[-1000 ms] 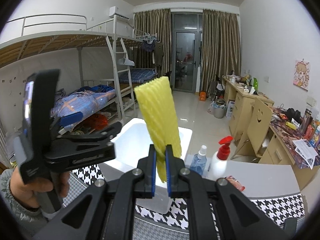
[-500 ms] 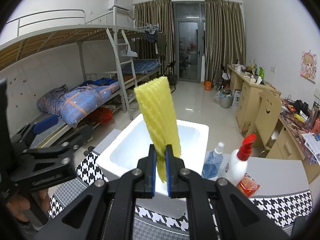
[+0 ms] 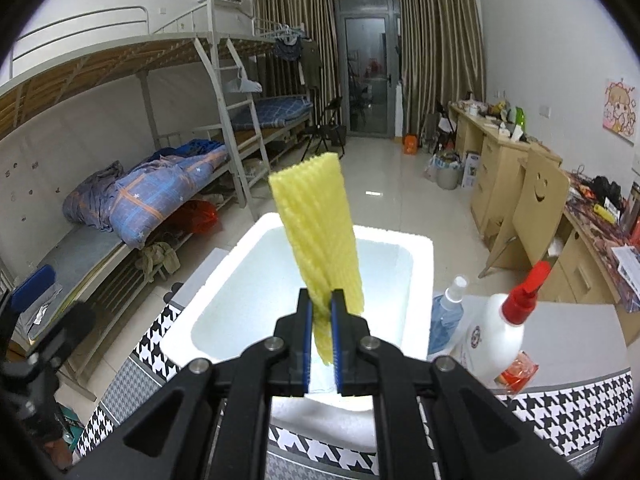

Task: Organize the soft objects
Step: 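Lower the yellow foam net into the foam box and open the right tool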

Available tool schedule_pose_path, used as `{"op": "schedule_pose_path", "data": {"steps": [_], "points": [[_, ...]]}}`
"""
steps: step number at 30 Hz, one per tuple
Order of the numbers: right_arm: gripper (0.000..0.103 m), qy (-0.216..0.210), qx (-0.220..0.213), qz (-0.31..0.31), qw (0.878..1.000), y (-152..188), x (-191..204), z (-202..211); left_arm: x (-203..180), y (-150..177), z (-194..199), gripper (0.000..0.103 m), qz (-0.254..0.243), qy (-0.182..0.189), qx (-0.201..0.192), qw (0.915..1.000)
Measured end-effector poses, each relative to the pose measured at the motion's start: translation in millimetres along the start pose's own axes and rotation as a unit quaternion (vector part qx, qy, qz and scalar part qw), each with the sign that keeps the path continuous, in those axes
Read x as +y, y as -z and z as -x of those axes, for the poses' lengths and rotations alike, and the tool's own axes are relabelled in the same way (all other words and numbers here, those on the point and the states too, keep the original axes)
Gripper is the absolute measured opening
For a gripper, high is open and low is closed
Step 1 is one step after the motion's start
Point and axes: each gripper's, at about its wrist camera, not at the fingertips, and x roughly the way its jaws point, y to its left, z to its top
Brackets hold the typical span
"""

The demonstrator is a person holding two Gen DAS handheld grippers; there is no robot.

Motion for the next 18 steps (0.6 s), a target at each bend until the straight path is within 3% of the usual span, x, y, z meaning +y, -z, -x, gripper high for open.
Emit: {"op": "schedule_pose_path", "data": {"steps": [3,5,7,14,18], "points": [[0.020,0.000,0.007,-0.016,1.000,1,-3,-5,4,4,0,0.102,0.004,0.000,0.002,1.0000],[0.039,-0.006,0.013,-0.022,1.000,2,-4,-8,4,6,-1,0.102,0.002,-0.004,0.004,1.0000],[0.064,0.001,0.013,-0.027,1.000,3,-4,-9,5,7,-1,0.102,0.001,-0.003,0.007,1.0000],[0.070,0.004,0.011,-0.031,0.999,4,-6,4,2,7,2,0.102,0.000,0.004,0.008,1.0000],[0.079,0.004,-0.012,-0.026,1.000,8,-5,28,-3,7,10,0.102,-0.004,0.009,0.004,0.9999]]}}
